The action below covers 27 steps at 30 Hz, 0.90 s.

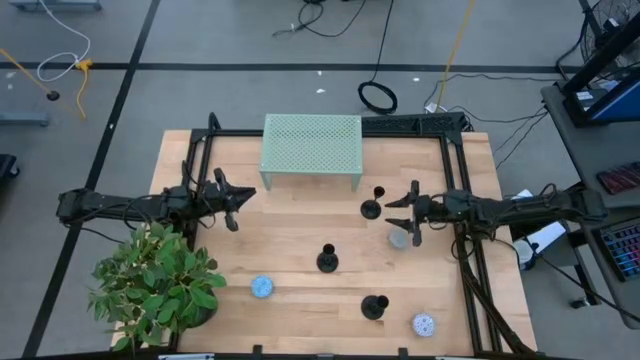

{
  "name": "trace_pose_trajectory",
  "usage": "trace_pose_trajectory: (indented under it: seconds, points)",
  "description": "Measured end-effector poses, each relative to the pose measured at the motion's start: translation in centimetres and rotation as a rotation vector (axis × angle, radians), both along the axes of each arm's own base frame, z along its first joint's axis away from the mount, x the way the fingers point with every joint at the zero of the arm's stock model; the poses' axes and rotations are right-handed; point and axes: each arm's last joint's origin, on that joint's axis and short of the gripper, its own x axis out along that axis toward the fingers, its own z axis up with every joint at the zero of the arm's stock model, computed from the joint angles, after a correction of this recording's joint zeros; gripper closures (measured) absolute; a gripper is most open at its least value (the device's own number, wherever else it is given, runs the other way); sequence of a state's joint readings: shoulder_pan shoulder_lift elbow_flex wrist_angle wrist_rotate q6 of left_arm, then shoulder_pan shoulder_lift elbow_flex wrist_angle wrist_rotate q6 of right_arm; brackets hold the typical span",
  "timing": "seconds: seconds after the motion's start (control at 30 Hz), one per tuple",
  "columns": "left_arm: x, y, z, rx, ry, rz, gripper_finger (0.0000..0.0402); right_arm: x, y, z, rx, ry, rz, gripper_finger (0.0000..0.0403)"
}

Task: Pick & Place candle stick holders
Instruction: Put the top black candle holder on the shelf

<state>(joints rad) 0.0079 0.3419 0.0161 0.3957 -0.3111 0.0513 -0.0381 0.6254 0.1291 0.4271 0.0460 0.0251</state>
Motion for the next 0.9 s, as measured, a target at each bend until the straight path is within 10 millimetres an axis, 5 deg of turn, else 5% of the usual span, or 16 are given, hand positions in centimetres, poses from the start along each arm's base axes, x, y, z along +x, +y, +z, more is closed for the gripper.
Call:
trace_pose_trajectory:
  seconds: [0.2,0.67,0.9]
  points:
    - [0.0,0.0,0.3,0.047,-0.019,0.006,0.0359,0.4,-1.1,-1.1,0.051,0.073,-0.267,0.0177]
    - [0.3,0.2,0.3,0.083,-0.009,0.007,0.0250,2.6,-2.1,-2.5,0.070,0.057,-0.223,0.0172]
    - [0.5,0.2,0.5,0.083,-0.030,0.016,0.0242,3.4,-2.3,-3.0,0.081,0.023,-0.231,0.0192]
